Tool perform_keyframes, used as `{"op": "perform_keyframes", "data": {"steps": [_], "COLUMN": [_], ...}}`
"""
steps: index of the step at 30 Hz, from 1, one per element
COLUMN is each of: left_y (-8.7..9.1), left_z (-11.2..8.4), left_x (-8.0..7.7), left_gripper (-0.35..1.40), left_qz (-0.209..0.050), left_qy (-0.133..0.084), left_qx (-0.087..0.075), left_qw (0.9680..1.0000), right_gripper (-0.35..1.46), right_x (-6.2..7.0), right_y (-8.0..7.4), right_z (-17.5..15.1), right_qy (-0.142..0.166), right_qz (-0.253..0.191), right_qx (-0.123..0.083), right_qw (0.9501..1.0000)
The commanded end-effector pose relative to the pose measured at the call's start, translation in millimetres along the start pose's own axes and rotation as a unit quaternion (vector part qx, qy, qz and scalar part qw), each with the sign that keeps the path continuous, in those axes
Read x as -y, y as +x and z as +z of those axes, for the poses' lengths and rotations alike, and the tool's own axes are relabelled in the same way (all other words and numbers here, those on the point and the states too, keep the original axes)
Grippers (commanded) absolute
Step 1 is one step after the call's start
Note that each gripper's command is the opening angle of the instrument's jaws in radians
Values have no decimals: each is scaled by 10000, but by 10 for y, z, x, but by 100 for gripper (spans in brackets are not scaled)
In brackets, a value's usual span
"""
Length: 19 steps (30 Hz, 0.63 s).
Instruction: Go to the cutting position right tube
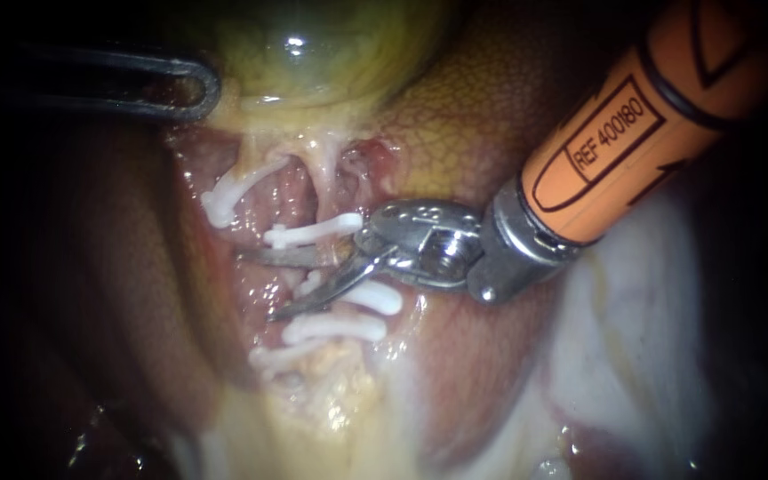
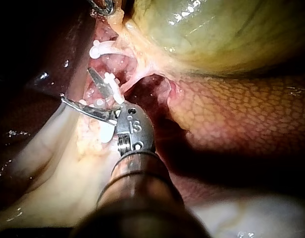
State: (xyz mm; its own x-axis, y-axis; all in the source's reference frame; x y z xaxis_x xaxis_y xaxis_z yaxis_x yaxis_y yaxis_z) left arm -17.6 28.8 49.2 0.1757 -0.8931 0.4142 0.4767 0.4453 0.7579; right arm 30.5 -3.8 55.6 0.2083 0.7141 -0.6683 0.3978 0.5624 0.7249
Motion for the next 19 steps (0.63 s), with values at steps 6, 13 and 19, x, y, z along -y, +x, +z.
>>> {"op": "perform_keyframes", "data": {"steps": [6, 13, 19], "left_y": [0, 0, 0], "left_z": [0, 0, 0], "left_x": [0, 0, 0], "left_gripper": [-35, -35, -35], "left_qz": [4, 4, 3], "left_qy": [8, 8, 8], "left_qx": [0, 0, -1], "left_qw": [10000, 10000, 10000], "right_gripper": [106, 106, 106], "right_x": [7, 6, 6], "right_y": [11, 11, 11], "right_z": [0, 0, 0], "right_qy": [31, 29, 28], "right_qz": [17, 17, 17], "right_qx": [-101, -101, -101], "right_qw": [9999, 9999, 9999]}}
